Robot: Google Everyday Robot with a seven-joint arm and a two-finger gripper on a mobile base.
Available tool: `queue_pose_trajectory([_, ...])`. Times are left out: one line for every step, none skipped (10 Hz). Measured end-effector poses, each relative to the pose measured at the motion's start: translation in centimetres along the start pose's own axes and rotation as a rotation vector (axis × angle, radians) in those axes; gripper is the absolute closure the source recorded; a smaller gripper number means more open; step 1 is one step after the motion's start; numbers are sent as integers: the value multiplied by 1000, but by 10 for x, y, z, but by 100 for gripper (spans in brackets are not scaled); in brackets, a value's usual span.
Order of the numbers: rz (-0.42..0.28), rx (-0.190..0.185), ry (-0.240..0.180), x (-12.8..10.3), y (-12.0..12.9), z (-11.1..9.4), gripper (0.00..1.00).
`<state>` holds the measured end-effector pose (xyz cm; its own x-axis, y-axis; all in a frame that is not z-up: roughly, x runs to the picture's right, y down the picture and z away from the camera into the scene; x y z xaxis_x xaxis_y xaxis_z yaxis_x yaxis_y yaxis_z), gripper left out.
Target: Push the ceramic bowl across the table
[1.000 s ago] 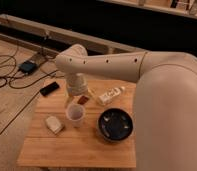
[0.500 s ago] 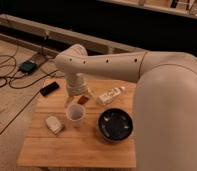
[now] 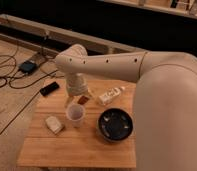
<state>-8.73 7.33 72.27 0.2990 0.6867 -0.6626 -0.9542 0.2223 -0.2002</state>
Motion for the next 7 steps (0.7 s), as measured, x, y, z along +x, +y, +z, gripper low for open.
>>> queue_pose_trajectory([0, 0, 0, 0, 0, 0, 20])
queue_pose_trajectory([0, 0, 0, 0, 0, 0, 20])
queue_pose_trajectory([1, 0, 0, 0, 0, 0, 20])
queue_pose_trajectory([5, -4, 0, 1, -1, 0, 20])
queue_pose_trajectory([41, -25, -2, 5, -7, 4, 20])
queue_pose_trajectory([80, -44, -1, 12, -16, 10, 20])
queue_pose_trajectory([145, -71, 7, 27, -30, 22, 20])
